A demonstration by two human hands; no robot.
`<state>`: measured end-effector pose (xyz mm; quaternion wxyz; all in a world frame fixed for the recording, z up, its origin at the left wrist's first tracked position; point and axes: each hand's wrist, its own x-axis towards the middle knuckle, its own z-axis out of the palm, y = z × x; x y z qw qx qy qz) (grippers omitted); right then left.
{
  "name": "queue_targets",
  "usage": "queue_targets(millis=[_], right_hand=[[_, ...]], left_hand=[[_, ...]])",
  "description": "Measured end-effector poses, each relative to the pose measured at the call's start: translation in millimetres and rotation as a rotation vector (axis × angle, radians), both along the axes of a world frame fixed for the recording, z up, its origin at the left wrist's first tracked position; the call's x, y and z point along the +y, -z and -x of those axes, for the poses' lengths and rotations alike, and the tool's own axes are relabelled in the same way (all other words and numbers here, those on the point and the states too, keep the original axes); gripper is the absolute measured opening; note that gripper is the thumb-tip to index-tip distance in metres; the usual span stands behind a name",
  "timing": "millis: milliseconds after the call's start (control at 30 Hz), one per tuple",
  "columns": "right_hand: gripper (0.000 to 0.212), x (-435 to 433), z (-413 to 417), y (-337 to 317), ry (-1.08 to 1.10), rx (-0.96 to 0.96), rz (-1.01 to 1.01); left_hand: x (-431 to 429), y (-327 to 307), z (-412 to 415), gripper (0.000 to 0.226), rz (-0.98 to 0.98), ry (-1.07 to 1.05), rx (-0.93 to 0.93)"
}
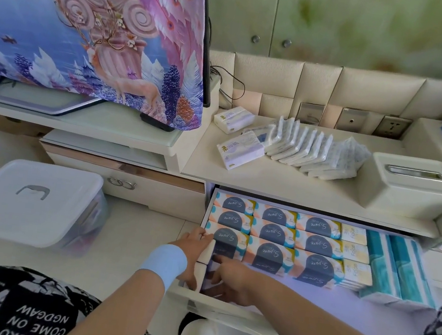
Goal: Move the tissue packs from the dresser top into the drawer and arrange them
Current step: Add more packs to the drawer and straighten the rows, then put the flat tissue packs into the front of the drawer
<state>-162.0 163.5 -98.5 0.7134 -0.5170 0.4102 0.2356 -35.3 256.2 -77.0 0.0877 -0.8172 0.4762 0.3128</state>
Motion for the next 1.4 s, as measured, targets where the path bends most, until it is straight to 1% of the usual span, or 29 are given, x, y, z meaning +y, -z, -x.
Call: queue_targets(millis=[100,167,233,300,333,400,500,600,633,700,733,833,900,1033,1067,1100,1233,1300,1400], right_hand=[[0.035,0,5,-6,-0.046,0.016,0.069],[0.032,3,8,-9,-0.107,0.006,0.215],[0.029,3,8,-13,-0.228,0.007,0.378],[0.038,1,7,-17,-0.320,0.038,0.426],[0.045,-1,6,-19,-0.329,0.047,0.434],[0.047,-12,4,-30,-0.336,0.023,0.533],[0.036,-37,-1,-46,-0.297,-0.064,0.681],[0.033,-74,-7,-58,-0.113,-0.119,0.767],[0.031,-89,-11,-63,-0.069,-0.130,0.800],[0.029,-121,-17,-74,0.013,-0.158,0.842],[0.028,-134,-19,-81,0.050,-0.166,0.867],[0.025,-171,-25,-92,0.166,-0.169,0.895],[0.026,-187,-29,-95,0.169,-0.158,0.911],[0.031,-204,-47,-90,0.140,-0.140,0.918],[0.033,-207,-54,-87,0.117,-0.139,0.954],[0.036,-212,-61,-84,0.074,-0.139,1.034],[0.043,-233,-91,-82,-0.071,-0.108,1.487],[0.047,-244,-105,-87,-0.094,-0.036,1.597],[0.053,-263,-121,-95,-0.088,0.157,1.634]], left_hand=[[-2,-4,-1,0.112,0.027,-0.016,-0.022],[-1,-6,1,0.107,0.014,0.012,-0.048],[-1,-8,3,0.105,-0.013,0.021,-0.048],[-2,-11,5,0.102,-0.019,0.013,-0.050],[-2,-13,4,0.099,-0.009,0.002,-0.054],[-6,-21,2,0.089,0.030,-0.052,-0.056],[-28,-43,-3,0.072,0.084,-0.111,-0.056],[-73,-73,-8,0.053,0.183,-0.097,-0.055],[-88,-83,-10,0.051,0.226,-0.096,-0.055],[-114,-98,-15,0.054,0.296,-0.086,-0.048],[-124,-103,-18,0.057,0.300,-0.068,-0.048],[-145,-110,-34,0.062,0.247,-0.006,-0.111],[-160,-110,-52,0.067,0.223,-0.015,-0.153],[-184,-99,-84,0.073,0.262,-0.092,-0.207],[-188,-95,-91,0.074,0.261,-0.095,-0.218],[-192,-90,-98,0.076,0.256,-0.090,-0.223],[-214,-80,-119,0.091,0.291,-0.009,-0.204],[-229,-75,-119,0.093,0.316,0.044,-0.205],[-248,-64,-119,0.086,0.278,0.086,-0.253]])
